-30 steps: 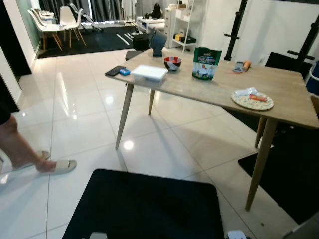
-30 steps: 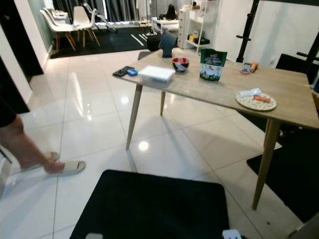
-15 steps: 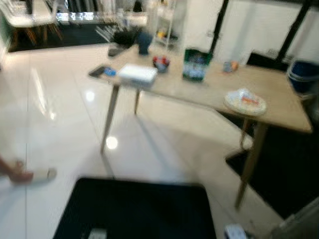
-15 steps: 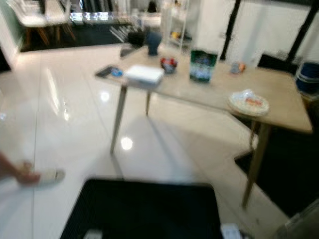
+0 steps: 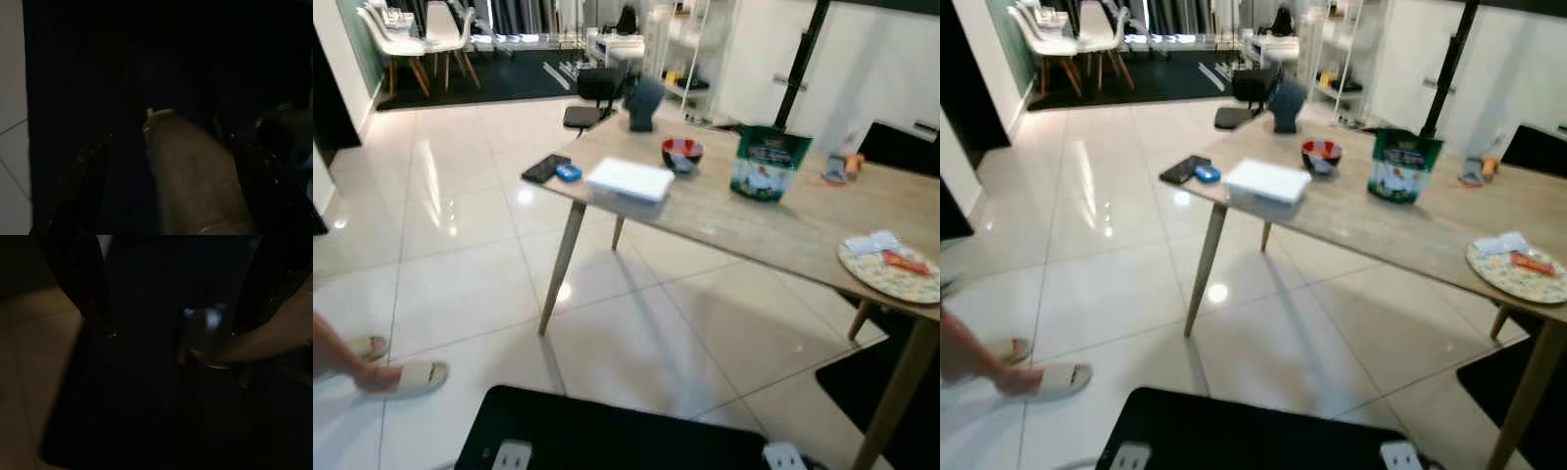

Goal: Restocking fridge

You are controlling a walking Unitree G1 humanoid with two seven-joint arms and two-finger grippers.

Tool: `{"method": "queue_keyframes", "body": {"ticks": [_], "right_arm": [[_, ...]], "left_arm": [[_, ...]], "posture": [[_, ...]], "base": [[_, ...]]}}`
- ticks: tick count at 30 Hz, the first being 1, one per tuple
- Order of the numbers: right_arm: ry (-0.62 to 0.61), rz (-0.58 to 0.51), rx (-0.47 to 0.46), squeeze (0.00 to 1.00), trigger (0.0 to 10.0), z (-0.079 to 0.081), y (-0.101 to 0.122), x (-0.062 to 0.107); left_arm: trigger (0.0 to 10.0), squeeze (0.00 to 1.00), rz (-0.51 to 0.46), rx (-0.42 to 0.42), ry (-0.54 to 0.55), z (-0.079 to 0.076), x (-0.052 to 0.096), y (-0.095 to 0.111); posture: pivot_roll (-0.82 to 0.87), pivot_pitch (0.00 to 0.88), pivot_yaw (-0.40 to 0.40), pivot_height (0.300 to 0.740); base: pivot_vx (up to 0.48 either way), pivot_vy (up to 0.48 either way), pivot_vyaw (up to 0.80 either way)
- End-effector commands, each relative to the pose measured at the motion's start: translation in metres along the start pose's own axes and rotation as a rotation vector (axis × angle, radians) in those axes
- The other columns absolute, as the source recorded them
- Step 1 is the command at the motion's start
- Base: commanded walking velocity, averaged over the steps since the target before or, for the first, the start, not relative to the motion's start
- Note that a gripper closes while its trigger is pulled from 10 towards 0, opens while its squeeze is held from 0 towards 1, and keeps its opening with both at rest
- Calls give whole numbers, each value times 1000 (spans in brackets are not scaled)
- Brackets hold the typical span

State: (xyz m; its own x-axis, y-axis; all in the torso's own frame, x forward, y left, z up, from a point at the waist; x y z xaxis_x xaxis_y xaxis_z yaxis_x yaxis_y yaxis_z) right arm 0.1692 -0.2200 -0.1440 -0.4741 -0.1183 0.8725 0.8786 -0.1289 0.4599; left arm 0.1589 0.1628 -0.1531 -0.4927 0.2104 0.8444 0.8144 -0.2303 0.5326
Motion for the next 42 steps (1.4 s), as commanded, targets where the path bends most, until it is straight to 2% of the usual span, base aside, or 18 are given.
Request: {"method": "queue_keyframes", "body": {"ticks": [1, 14, 25, 32, 33, 35, 36, 39, 40, 41, 42], "right_arm": [[-18, -3, -9, 0, 10000, -8, -2, 3], [27, -67, 8, 0, 10000, 0, 25, 0], [120, -115, 57, 0, 10000, 13, 45, 0], [456, -209, 40, 0, 10000, 50, 90, 12], [575, -238, 42, 0, 10000, 61, 106, 21], [733, -250, 77, 0, 10000, 76, 119, 33], [733, -250, 77, 0, 10000, 76, 119, 33], [956, -251, 168, 0, 10000, 96, 130, 55], [1049, -274, 210, 0, 10000, 105, 140, 68], [1049, -274, 210, 0, 10000, 105, 140, 68], [1107, -291, 238, 0, 10000, 111, 146, 77]], "left_arm": [[10000, 0, 64, 12, -20, -7, 3, -20], [10000, 0, 69, 19, -8, -7, 3, -21], [10000, 0, 65, 20, -3, -7, 2, -19], [10000, 0, 68, 16, -1, -5, 3, -20], [10000, 0, 69, 15, 0, -4, 3, -21], [10000, 0, 70, 15, 0, -3, 4, -21], [10000, 0, 70, 15, 0, -3, 4, -21], [10000, 0, 70, 14, 0, -2, 4, -21], [10000, 0, 70, 13, 0, -2, 4, -21], [10000, 0, 70, 13, 0, -2, 4, -21], [10000, 0, 69, 13, 1, -2, 4, -21]], "posture": [[-78, 0, -31, 740], [-77, 0, -34, 740], [-76, 0, -32, 740], [-76, 0, -28, 740], [-76, 0, -28, 740], [-76, 0, -24, 740], [-76, 0, -24, 740], [-76, 0, -24, 740], [-75, 0, -24, 740], [-75, 0, -24, 740], [-75, 0, -24, 740]], "base": [[480, 0, 0], [469, 0, 0], [0, 0, 0], [0, 0, 0], [0, 0, 0], [0, 0, 0], [0, 0, 0], [0, 0, 0], [0, 0, 0], [0, 0, 0], [0, 0, 0]]}}
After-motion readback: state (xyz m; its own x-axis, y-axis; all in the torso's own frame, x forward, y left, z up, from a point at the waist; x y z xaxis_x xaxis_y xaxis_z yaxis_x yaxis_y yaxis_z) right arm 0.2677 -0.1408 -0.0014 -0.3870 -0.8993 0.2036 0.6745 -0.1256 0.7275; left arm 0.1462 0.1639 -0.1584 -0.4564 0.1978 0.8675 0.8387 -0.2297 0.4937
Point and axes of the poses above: a point about 5 cm out from each wrist's last joint towards the gripper, its own x axis pointing back from the gripper into the wrist, its own y axis along the axis of the wrist's last joint, z = x × y, the point moved 6 cm from there along -x, pointing out of the wrist towards the gripper, and after that the axes turned 10 degrees about -x, right-handed, at the moved point
